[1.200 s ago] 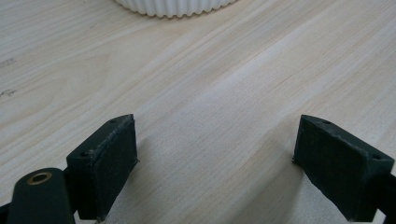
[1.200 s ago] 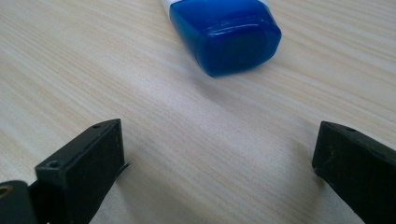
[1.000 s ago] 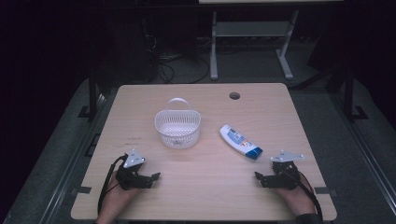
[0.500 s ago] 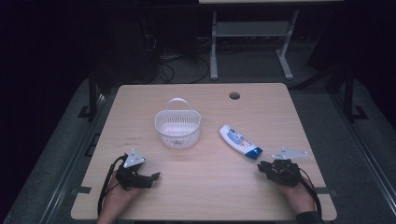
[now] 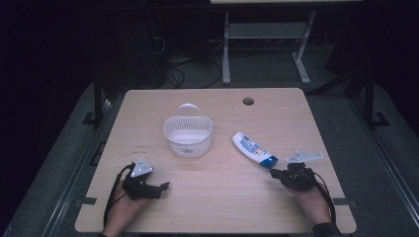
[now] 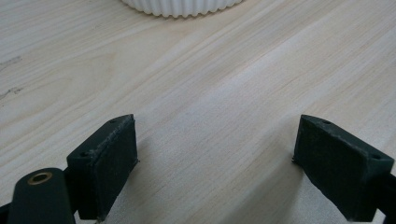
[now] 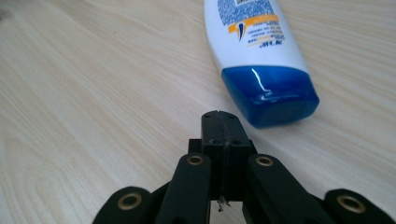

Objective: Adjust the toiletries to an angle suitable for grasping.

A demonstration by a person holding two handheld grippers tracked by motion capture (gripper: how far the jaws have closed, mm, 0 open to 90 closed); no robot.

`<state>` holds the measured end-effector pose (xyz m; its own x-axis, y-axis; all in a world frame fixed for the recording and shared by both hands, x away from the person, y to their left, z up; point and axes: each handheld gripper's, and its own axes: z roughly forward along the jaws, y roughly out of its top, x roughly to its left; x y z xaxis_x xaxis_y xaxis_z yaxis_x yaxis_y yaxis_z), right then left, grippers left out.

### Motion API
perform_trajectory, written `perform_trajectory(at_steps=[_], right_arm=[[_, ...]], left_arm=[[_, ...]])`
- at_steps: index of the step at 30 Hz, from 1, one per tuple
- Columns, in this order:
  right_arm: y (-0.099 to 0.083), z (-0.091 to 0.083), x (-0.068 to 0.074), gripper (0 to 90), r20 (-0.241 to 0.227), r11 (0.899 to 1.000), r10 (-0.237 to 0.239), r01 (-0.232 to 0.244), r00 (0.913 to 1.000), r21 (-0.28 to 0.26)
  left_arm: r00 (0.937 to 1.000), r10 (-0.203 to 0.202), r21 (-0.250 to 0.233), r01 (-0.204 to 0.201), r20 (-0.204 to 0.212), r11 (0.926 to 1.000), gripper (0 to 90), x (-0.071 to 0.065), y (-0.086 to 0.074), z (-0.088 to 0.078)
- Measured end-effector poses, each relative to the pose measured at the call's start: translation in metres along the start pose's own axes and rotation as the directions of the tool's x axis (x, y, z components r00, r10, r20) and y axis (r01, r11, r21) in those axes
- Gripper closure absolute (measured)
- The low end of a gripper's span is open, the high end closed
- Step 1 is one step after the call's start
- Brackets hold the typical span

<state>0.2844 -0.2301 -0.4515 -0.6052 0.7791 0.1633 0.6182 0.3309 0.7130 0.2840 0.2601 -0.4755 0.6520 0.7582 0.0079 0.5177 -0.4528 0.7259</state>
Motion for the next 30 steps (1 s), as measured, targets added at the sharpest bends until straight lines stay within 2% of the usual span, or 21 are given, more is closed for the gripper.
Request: perform_trajectory(at_steps=[5, 12, 19, 30], right_arm=[[0.006, 0.003, -0.003, 89.6, 0.004, 1.000, -0.008, 0.008, 1.0000, -0.004], [0.016, 0.010, -0.003, 89.6, -0.014, 1.000, -0.012, 0.011, 0.9998, -0.006], [0.019, 0.021, -0.003, 89.6, -0.027, 1.000, -0.017, 0.017, 0.9995, 0.024], [0.020, 0.030, -0.010, 89.6, -0.007, 0.999, -0.014, 0.014, 0.9999, 0.047]], left_arm=[[1.0000, -0.002, 0.001, 0.002, -0.001, 1.0000, 12.7, 0.000, 0.000, 0.000], [1.0000, -0.002, 0.001, 0.002, -0.001, 1.0000, 12.6, 0.000, 0.000, 0.000], [1.0000, 0.001, 0.003, -0.001, -0.001, 1.0000, 12.6, 0.000, 0.000, 0.000], [1.0000, -0.005, 0.000, 0.005, -0.001, 1.0000, 12.6, 0.000, 0.000, 0.000]])
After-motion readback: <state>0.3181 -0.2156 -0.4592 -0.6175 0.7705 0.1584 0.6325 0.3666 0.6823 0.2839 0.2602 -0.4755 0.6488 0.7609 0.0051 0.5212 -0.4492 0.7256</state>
